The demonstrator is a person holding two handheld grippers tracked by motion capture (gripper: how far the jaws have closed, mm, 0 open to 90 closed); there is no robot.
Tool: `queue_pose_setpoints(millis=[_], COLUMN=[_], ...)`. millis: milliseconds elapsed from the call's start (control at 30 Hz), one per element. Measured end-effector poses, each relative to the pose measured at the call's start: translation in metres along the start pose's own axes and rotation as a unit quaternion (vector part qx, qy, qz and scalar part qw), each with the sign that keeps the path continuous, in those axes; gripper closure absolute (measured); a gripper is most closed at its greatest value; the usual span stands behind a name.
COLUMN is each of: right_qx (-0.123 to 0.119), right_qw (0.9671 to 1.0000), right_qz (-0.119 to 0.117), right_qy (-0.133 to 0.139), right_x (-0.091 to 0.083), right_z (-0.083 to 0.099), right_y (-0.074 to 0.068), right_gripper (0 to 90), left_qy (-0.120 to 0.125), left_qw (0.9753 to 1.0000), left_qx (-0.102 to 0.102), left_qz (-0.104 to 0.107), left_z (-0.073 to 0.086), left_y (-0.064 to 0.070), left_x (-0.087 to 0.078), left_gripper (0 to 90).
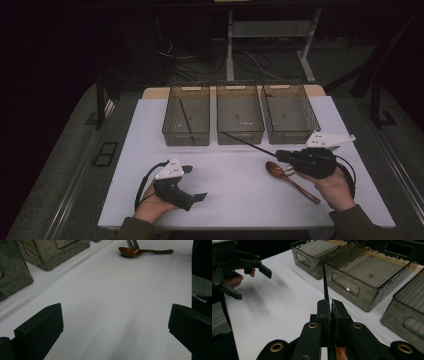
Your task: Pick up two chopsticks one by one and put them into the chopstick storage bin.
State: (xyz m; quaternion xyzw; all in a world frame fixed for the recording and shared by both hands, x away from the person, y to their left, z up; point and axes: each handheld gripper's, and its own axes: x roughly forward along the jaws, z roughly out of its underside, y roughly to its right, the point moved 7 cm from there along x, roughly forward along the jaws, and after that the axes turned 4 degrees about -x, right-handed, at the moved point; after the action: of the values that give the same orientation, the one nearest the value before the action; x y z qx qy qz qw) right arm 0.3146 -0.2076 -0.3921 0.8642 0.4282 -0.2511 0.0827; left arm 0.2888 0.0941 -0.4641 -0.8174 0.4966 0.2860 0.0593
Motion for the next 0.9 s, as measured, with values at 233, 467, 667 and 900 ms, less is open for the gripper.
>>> queue_pose_setpoints(millis=[233, 467, 667, 900], right_qx=[0.004, 0.005, 0.004, 0.01], right_qw=[0.9999, 0.9997, 0.9995, 0.9993], right_qz=[0.013, 0.02, 0.028, 0.036], right_qy=[0.004, 0.009, 0.009, 0.011], right_x=[0.012, 0.025, 0.039, 0.059], right_z=[-0.016, -0.031, -0.043, -0.061], right_y=[0.004, 0.007, 0.009, 0.013], right_gripper=[85.8, 85.9, 85.8, 85.9], left_qy=[-0.001, 0.001, 0.001, 0.0], left_qw=[1.0, 1.0, 1.0, 1.0], left_qx=[0.006, 0.004, 0.004, 0.004], left_qz=[0.001, 0.001, 0.002, 0.003], left_z=[0.0, 0.0, 0.0, 0.0], left_y=[0.0, 0.0, 0.0, 0.0], left_x=[0.0, 0.0, 0.001, 0.0], left_gripper=[0.0, 0.0, 0.0, 0.0])
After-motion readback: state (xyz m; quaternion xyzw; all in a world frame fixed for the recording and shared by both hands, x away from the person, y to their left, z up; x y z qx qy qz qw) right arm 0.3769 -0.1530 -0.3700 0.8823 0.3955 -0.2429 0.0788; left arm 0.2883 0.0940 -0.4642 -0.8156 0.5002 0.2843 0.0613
